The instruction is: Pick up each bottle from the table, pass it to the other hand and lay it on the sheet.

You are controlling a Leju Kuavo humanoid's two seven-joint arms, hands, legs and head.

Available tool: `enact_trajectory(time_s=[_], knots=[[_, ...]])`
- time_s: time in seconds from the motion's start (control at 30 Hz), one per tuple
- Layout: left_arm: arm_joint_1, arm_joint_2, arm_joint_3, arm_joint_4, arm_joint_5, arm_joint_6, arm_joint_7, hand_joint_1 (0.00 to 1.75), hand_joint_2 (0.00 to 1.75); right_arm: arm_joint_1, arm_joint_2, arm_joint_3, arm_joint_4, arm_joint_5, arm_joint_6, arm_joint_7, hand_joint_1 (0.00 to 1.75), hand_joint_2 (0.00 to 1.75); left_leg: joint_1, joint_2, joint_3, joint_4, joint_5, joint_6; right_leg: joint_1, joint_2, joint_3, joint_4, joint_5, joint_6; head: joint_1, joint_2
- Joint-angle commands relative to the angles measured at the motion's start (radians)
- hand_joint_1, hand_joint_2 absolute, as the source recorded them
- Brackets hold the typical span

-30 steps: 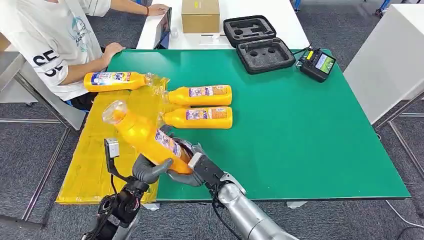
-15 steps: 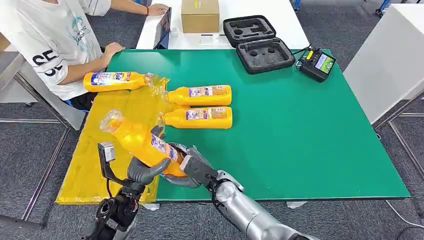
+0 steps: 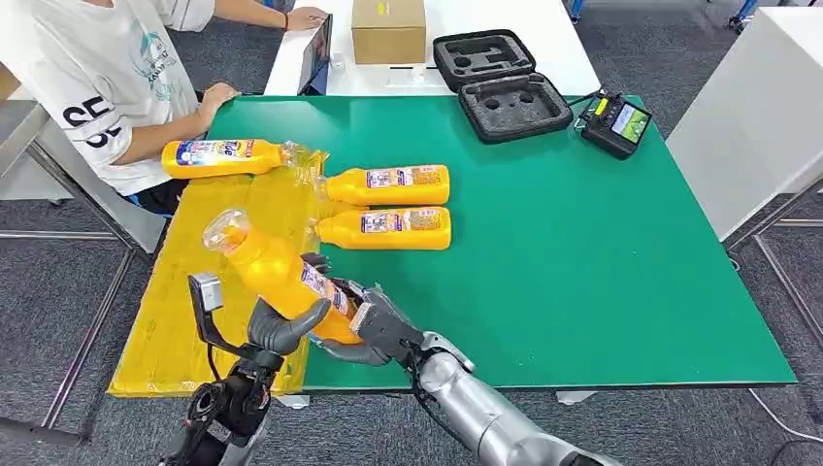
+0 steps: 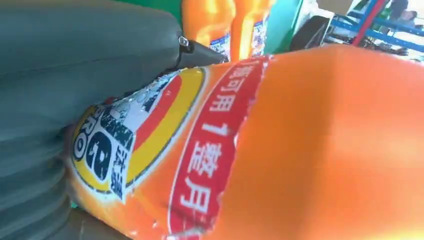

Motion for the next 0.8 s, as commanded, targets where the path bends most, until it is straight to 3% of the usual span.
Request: enact_trajectory(time_s=[0.03,0.4,0.43,0.47,0.5,0.53,0.63,0.7,0.8], knots=[[-0.091,-0.03,-0.051,0.033,0.012,-0.015,-0.008,1.75,1.75,-0.019,0.005,0.05,0.035,0.02,0.004,0.007,1.75,1.75,0.002,-0.005,0.005,0.002,-0.003,-0.002,0.002,-0.003,0.007,0.001,-0.004,-0.001,0.0,0.0],[-0.09,-0.021,-0.048,0.004,-0.055,0.073,-0.064,1.75,1.75,-0.028,0.009,0.054,0.043,0.033,-0.007,0.013,1.75,1.75,0.002,-0.004,0.003,0.001,-0.002,-0.001,0.001,-0.003,0.005,0.0,-0.003,-0.001,0.0,0.0],[-0.092,-0.02,-0.047,-0.001,-0.083,0.1,-0.085,1.75,1.75,-0.028,0.01,0.056,0.042,0.038,-0.018,0.015,0.56,1.75,0.001,-0.003,0.002,0.001,-0.001,-0.001,0.001,-0.002,0.003,0.0,-0.002,-0.001,0.0,0.0],[-0.094,-0.02,-0.033,-0.011,-0.086,0.118,-0.088,1.75,1.75,-0.03,0.011,0.058,0.043,0.051,-0.044,0.041,0.0,1.75,0.002,-0.003,0.003,0.001,-0.002,-0.001,0.001,-0.002,0.005,0.001,-0.003,-0.001,0.0,0.0],[-0.092,-0.015,-0.024,-0.025,-0.123,0.157,-0.116,1.75,1.75,-0.031,0.008,0.062,0.039,0.066,-0.065,0.06,0.0,1.75,0.001,-0.003,0.002,0.001,-0.001,-0.001,0.001,-0.002,0.003,0.0,-0.002,-0.001,0.0,0.0],[-0.084,-0.011,-0.01,-0.041,-0.144,0.183,-0.129,1.75,1.75,-0.03,-0.001,0.067,0.024,0.087,-0.089,0.075,0.0,0.0,0.002,-0.003,0.005,0.002,-0.003,-0.002,0.002,-0.002,0.006,0.001,-0.004,-0.001,0.0,0.0],[-0.049,0.011,0.054,-0.111,-0.32,0.35,-0.22,1.75,1.75,0.003,-0.048,0.01,-0.133,0.097,-0.208,0.061,0.0,0.0,0.001,-0.002,0.003,0.001,-0.002,-0.001,0.001,-0.001,0.004,0.0,-0.002,-0.001,0.0,0.0],[-0.027,0.029,0.105,-0.139,-0.522,0.515,-0.288,1.75,1.75,0.082,-0.101,-0.037,-0.395,0.13,-0.316,0.066,0.0,0.0,0.002,-0.002,0.003,0.001,-0.002,-0.001,0.002,-0.001,0.004,0.0,-0.002,-0.001,0.0,0.0],[0.017,0.054,0.166,-0.181,-0.746,0.73,-0.292,1.75,1.75,0.204,-0.165,-0.049,-0.729,0.246,-0.452,0.102,0.0,0.0,0.002,-0.003,0.005,0.001,-0.003,-0.001,0.002,-0.002,0.007,0.0,-0.004,-0.001,0.0,0.0]])
